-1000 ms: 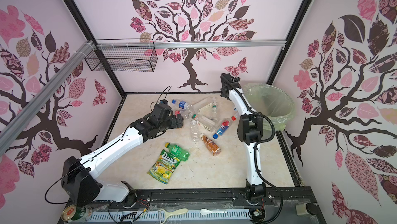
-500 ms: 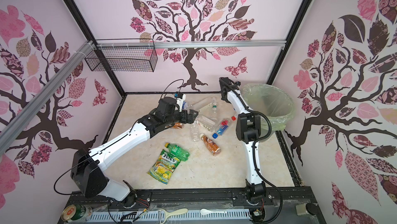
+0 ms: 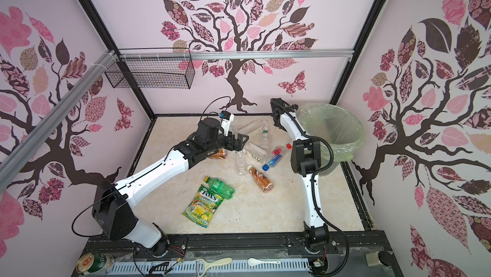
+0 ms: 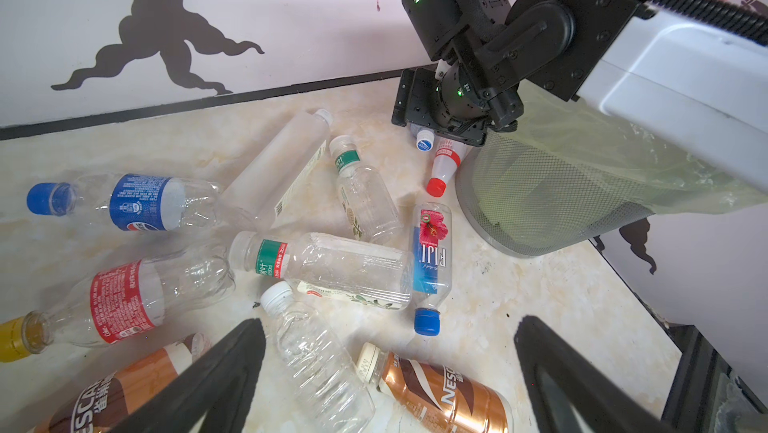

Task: Throw the plastic bottles in the bin
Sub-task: 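Lower the right gripper over the Pocari Sweat bottle while the left arm reaches forward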

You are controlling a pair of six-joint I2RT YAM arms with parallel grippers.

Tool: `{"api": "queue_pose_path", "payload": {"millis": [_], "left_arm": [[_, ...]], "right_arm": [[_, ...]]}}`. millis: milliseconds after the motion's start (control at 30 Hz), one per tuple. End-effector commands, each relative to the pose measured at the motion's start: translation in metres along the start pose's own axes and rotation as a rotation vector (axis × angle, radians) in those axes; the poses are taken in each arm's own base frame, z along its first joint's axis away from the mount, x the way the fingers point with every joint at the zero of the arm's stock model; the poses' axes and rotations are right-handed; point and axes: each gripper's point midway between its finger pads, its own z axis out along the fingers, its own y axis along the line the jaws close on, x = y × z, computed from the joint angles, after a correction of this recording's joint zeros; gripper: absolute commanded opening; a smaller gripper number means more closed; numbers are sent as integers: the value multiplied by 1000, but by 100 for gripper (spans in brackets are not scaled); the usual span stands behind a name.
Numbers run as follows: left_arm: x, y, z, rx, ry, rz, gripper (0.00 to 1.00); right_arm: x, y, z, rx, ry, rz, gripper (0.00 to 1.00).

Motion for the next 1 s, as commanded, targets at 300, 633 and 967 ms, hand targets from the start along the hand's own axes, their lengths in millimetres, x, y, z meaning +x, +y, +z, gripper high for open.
{"api": "queue_pose_path", "payload": {"millis": [300, 633, 967], "left_arm": [[3, 5, -10, -17, -29, 13, 98], [7, 8, -21, -27, -39, 12, 98], [8, 8, -25, -27, -41, 7, 99]], "right_arm": [[37, -3, 24, 104, 56, 106, 83], [45, -10, 26, 168, 30, 116, 78], [39, -21, 30, 208, 4, 147, 74]]}}
